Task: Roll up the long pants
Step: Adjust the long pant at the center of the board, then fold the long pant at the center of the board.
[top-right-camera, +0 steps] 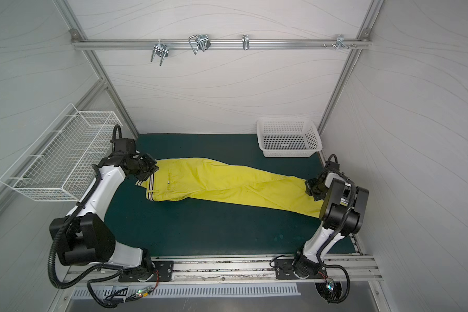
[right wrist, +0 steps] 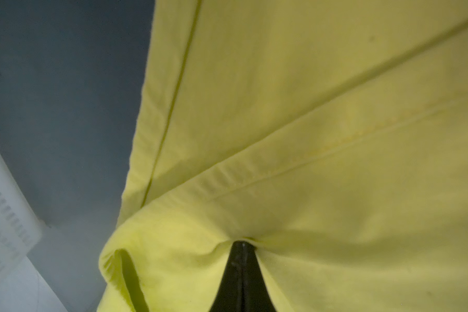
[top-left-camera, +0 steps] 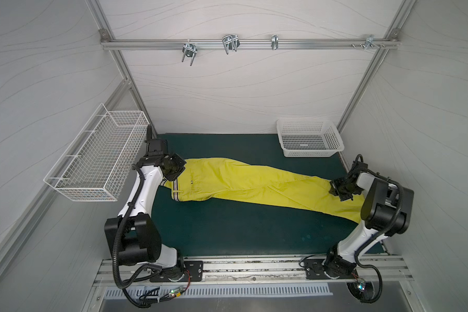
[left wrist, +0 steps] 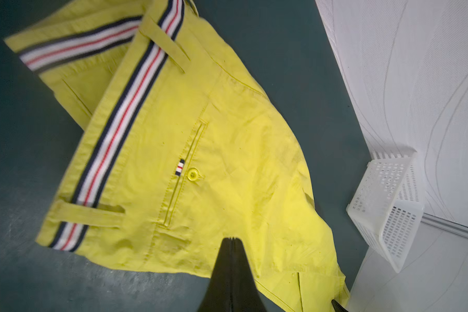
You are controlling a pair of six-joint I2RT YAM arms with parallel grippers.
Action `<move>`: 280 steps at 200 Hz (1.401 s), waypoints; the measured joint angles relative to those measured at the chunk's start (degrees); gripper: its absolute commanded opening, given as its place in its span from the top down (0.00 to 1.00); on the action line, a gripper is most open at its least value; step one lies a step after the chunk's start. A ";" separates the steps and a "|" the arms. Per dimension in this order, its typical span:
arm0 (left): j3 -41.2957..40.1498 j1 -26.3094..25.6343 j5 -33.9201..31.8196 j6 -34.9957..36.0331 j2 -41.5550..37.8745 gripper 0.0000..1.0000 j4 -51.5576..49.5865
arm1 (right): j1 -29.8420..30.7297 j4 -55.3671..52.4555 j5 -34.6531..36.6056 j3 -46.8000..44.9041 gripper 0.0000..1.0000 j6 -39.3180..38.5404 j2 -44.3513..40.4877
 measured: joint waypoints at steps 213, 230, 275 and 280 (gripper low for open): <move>-15.39 -3.78 -9.97 5.46 -7.76 0.69 -9.75 | 26.58 11.26 -3.98 -5.07 0.59 -20.48 -23.96; -15.80 -3.67 -10.19 4.39 -6.73 0.65 -8.07 | 26.58 11.32 -5.44 -5.14 0.59 -20.46 -25.53; -14.69 -3.08 -12.48 3.96 -1.73 0.63 -3.89 | 26.58 13.11 -8.92 -5.70 0.59 -19.54 -28.35; -14.56 -3.04 -12.81 4.00 -1.33 0.63 -3.58 | 26.58 13.25 -9.11 -5.86 0.59 -19.34 -28.35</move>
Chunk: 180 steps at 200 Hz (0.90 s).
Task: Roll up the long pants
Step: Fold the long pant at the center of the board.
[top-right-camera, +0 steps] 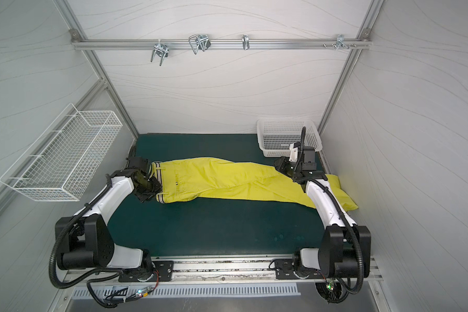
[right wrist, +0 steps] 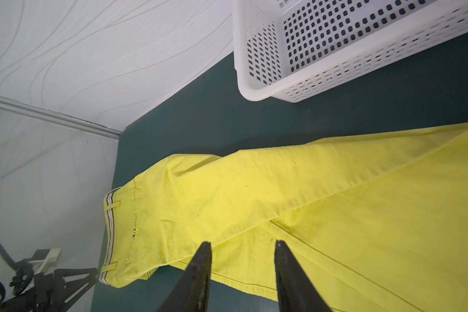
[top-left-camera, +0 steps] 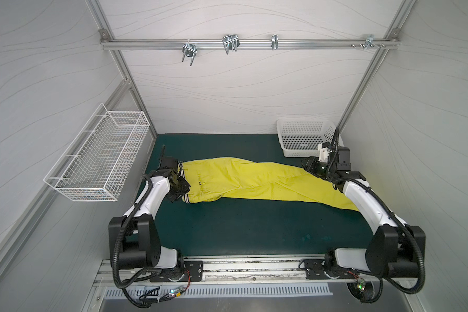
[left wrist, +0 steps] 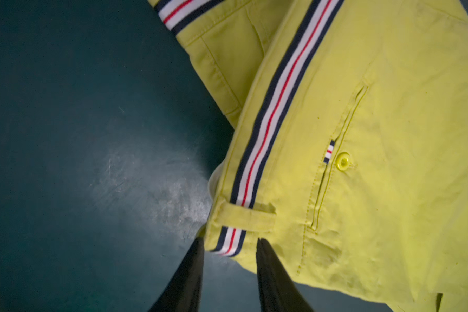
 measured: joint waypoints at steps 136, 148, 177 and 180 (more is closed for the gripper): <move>5.62 2.14 -2.03 1.55 12.48 0.74 7.32 | 0.00 0.22 -1.36 -1.77 0.60 1.92 0.09; 5.62 2.16 -1.51 1.25 12.48 0.94 8.33 | 0.00 0.26 -1.42 -1.77 0.60 1.97 0.24; 5.62 2.21 0.00 0.94 12.35 1.00 9.86 | 0.00 0.48 -1.42 -1.77 0.60 2.12 0.92; 5.62 2.21 0.17 0.85 12.28 1.00 9.92 | 0.00 0.50 -1.42 -1.77 0.60 2.12 0.98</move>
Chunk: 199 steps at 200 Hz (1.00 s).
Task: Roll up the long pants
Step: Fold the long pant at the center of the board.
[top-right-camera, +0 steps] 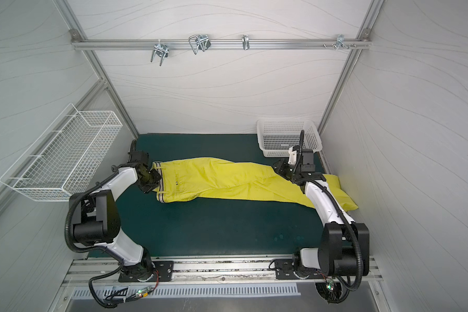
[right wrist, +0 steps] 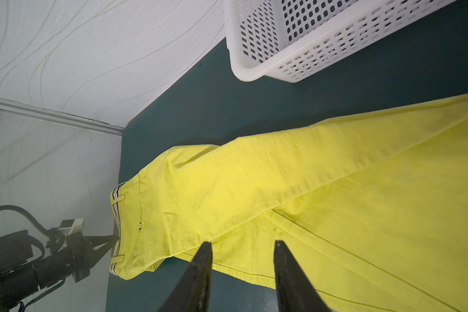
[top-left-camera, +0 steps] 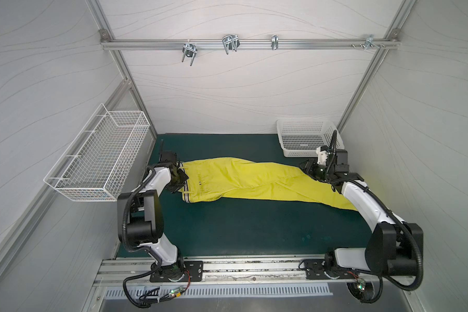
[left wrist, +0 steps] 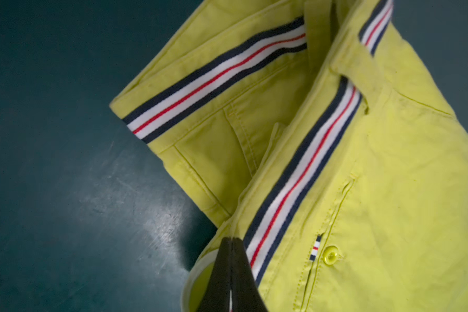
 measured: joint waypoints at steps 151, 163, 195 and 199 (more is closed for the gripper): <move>17.07 -0.11 2.16 2.16 -5.77 1.00 -4.00 | 0.35 0.31 -0.48 -0.35 0.61 0.70 1.53; 18.29 0.00 0.79 2.21 -4.17 1.00 -4.83 | 0.46 0.17 -0.46 -0.35 0.61 0.44 1.38; 20.90 0.11 -2.01 2.29 -0.26 1.00 -6.84 | 2.16 -0.37 0.17 -0.35 0.62 -2.45 -0.20; 21.20 0.13 -2.23 2.29 0.07 1.00 -7.10 | 2.80 -0.50 0.44 -0.35 0.62 -3.15 -0.52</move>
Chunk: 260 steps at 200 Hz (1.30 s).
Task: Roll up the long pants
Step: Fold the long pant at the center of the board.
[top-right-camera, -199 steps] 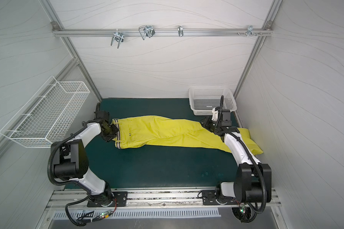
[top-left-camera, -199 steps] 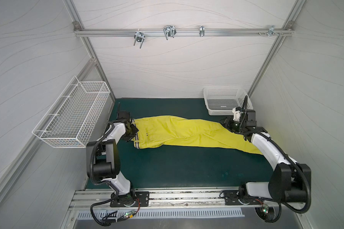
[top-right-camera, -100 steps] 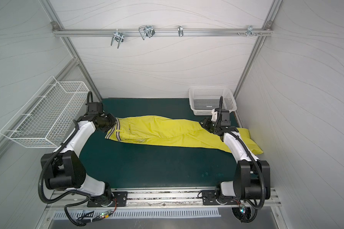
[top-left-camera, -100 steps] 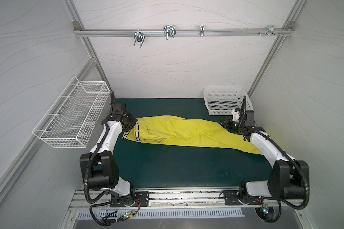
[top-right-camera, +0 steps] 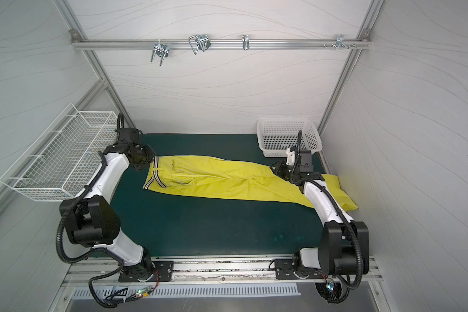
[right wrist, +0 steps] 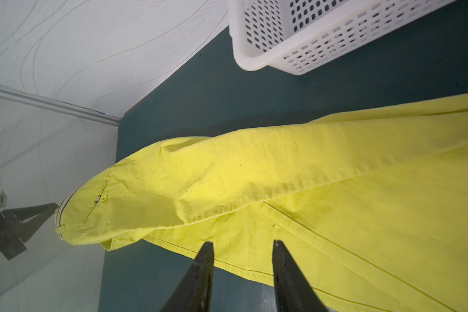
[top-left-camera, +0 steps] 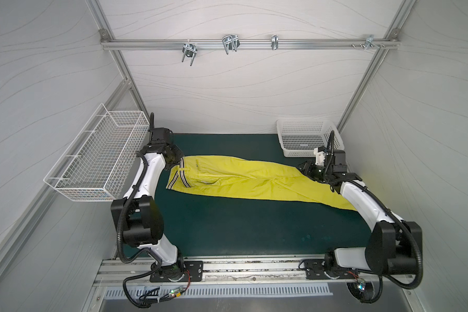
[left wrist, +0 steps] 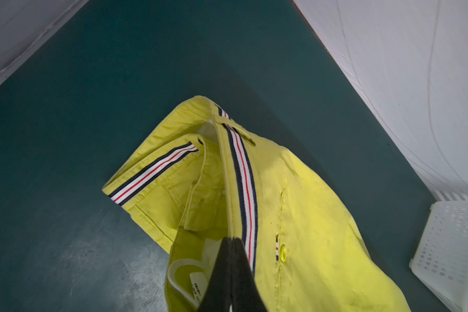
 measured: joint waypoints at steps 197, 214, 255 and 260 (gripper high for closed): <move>5.79 1.75 -2.93 2.47 0.39 1.00 -3.06 | 45.81 -7.39 23.21 12.39 0.38 -30.18 13.03; 5.99 1.79 -2.69 2.49 0.39 1.00 -3.28 | 49.99 -5.75 27.56 13.53 0.35 -34.27 15.89; 6.88 1.95 -1.62 2.51 0.39 1.00 -4.72 | 52.06 0.28 32.28 20.06 0.29 -43.12 23.89; 6.88 1.97 -1.44 2.51 0.39 1.00 -4.76 | 52.06 0.90 32.59 21.44 0.29 -44.11 25.03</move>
